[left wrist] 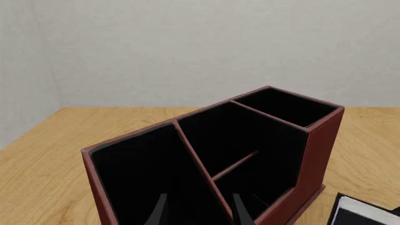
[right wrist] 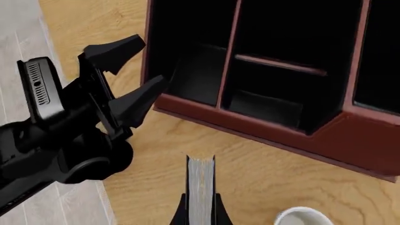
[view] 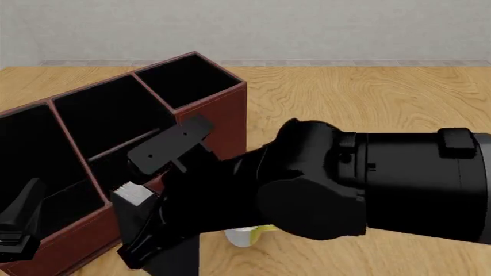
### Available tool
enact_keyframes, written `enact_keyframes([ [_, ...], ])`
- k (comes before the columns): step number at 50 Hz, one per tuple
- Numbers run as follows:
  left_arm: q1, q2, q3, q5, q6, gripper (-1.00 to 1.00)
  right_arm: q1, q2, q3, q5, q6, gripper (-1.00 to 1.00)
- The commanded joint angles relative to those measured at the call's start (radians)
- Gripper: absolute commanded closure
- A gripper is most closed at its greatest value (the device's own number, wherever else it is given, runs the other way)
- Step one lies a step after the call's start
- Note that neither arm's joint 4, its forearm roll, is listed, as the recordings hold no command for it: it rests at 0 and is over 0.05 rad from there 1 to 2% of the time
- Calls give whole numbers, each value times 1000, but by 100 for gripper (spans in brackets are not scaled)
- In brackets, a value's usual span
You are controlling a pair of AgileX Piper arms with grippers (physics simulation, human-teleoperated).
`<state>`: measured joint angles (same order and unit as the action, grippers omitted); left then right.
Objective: Pick up the book and place it in the right compartment of the caddy.
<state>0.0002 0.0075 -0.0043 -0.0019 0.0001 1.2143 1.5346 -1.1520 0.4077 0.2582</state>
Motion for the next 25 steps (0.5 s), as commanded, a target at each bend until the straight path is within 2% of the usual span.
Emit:
enact_keyframes([
  [1,0,0,0,0,0,-100,-39,-99,-13,64,-1,100],
  [25,0,0,0,0,0,-100,-224,-333,-47,196,-111,100],
])
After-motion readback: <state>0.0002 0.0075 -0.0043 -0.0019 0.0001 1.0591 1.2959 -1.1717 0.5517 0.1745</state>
